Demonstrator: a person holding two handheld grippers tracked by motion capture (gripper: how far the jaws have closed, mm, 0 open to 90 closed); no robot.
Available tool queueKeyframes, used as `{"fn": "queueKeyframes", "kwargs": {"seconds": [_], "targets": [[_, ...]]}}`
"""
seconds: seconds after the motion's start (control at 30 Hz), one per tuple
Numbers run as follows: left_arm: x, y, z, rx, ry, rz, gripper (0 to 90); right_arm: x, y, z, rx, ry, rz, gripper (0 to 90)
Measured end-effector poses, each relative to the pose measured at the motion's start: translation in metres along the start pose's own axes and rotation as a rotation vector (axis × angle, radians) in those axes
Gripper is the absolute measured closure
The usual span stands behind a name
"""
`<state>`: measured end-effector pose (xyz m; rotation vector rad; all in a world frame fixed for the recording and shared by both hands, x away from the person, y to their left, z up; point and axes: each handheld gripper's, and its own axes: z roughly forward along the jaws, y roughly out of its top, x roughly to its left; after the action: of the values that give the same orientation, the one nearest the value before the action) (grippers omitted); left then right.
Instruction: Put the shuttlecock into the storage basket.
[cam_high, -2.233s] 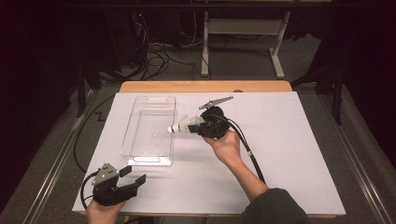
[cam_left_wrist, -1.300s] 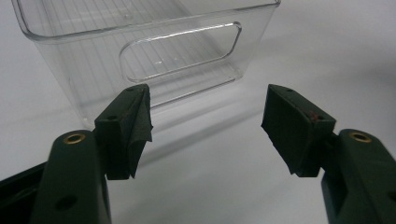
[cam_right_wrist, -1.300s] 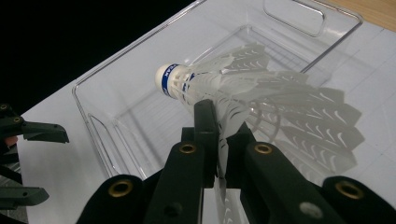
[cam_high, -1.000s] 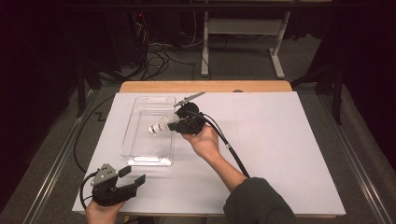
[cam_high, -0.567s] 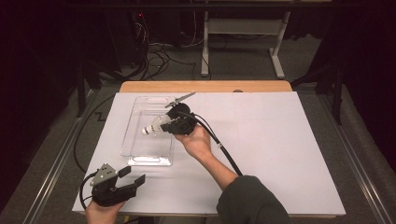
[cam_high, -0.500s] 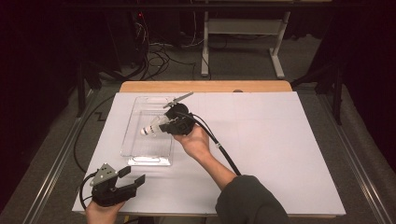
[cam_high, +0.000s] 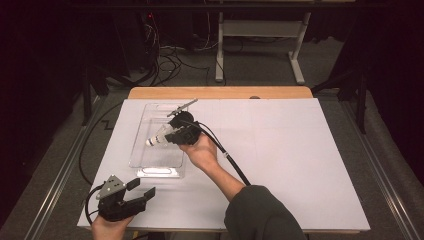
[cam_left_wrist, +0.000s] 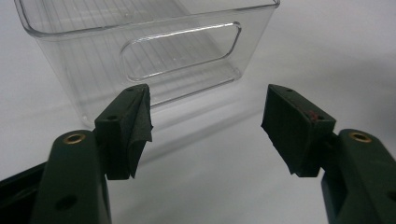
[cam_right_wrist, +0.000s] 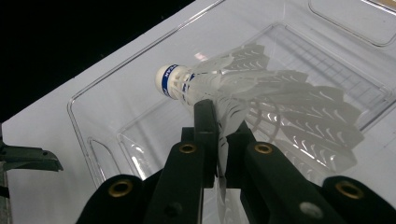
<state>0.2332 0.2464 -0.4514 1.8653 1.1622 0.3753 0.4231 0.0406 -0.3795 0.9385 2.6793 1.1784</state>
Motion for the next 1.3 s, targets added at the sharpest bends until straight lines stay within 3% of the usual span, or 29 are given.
{"fn": "queueKeyframes", "kwargs": {"seconds": [0.7, 1.3], "targets": [[-0.001, 0.000, 0.000, 0.000, -0.007, 0.001, 33.5, 0.005, 0.002, 0.031, 0.060, -0.039, 0.000, 88.4], [-0.001, 0.000, 0.000, 0.000, -0.009, 0.002, 33.5, 0.010, 0.003, 0.048, 0.099, -0.043, 0.001, 87.6]]}}
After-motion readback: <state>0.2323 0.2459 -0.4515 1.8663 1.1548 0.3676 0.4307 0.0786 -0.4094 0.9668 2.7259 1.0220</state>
